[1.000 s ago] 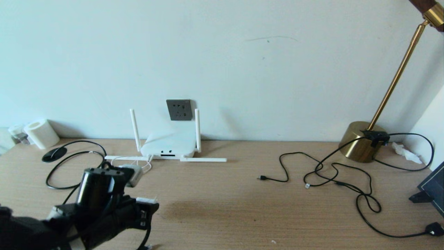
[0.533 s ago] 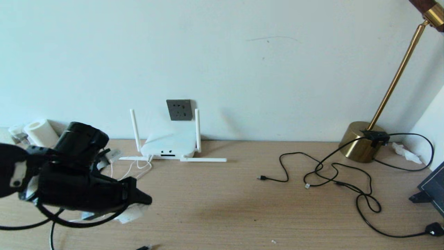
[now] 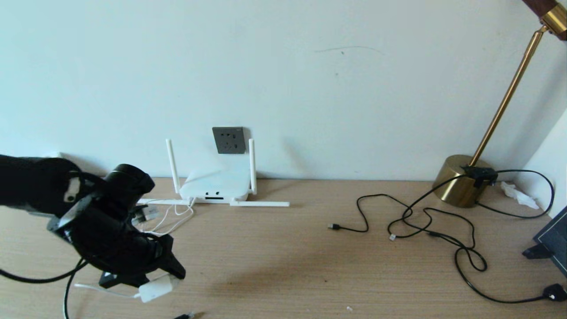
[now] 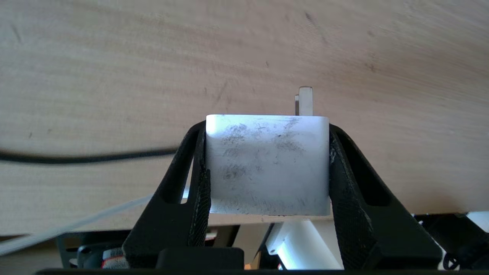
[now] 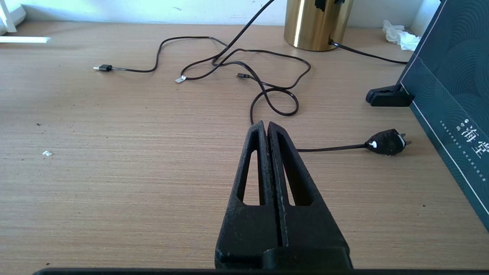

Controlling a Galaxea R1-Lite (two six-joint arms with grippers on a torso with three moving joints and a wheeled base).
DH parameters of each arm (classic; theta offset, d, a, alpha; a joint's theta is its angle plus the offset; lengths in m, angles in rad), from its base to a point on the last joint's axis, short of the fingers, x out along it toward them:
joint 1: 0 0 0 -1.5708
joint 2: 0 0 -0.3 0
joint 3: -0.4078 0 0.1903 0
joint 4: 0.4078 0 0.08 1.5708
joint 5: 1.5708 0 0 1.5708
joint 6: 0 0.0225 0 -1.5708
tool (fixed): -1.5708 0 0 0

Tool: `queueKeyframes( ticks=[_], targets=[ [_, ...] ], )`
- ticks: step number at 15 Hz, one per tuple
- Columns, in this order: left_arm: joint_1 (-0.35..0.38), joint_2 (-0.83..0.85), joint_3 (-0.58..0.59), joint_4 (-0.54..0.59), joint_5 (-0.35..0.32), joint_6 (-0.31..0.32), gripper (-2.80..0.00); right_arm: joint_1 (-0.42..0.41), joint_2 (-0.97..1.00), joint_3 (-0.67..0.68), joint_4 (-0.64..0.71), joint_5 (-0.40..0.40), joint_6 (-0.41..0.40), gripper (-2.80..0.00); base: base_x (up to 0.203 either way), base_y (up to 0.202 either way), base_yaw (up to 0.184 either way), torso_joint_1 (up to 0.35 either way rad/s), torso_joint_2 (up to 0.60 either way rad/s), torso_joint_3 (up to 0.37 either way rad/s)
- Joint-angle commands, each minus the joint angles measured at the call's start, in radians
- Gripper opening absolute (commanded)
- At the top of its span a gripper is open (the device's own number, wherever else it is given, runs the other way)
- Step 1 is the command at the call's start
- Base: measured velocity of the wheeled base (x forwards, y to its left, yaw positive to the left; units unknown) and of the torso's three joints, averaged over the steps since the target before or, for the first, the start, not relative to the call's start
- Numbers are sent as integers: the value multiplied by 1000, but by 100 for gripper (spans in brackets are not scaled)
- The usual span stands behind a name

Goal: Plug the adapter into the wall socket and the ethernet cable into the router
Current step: Align plug and socket

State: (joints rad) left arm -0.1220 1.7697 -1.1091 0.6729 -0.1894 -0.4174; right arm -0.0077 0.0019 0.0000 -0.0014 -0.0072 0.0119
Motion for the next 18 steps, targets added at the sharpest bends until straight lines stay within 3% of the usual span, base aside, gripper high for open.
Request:
queueKeyframes(
  ticks=[1,7,12,18],
  targets=[
    [17,76,-25,5,-2,3,-280,0,0,0,-1,0,0,-280,0,0,0,0,0,0],
    [90,203,-124,27,-3,36,-280,0,0,0,-1,0,0,-280,0,0,0,0,0,0],
    [124,272,-287,251,-97,102,-280,0,0,0,0,0,0,-280,0,0,0,0,0,0],
    [137,350,-339,256,-102,120,-280,0,0,0,0,0,0,-280,0,0,0,0,0,0]
  ],
)
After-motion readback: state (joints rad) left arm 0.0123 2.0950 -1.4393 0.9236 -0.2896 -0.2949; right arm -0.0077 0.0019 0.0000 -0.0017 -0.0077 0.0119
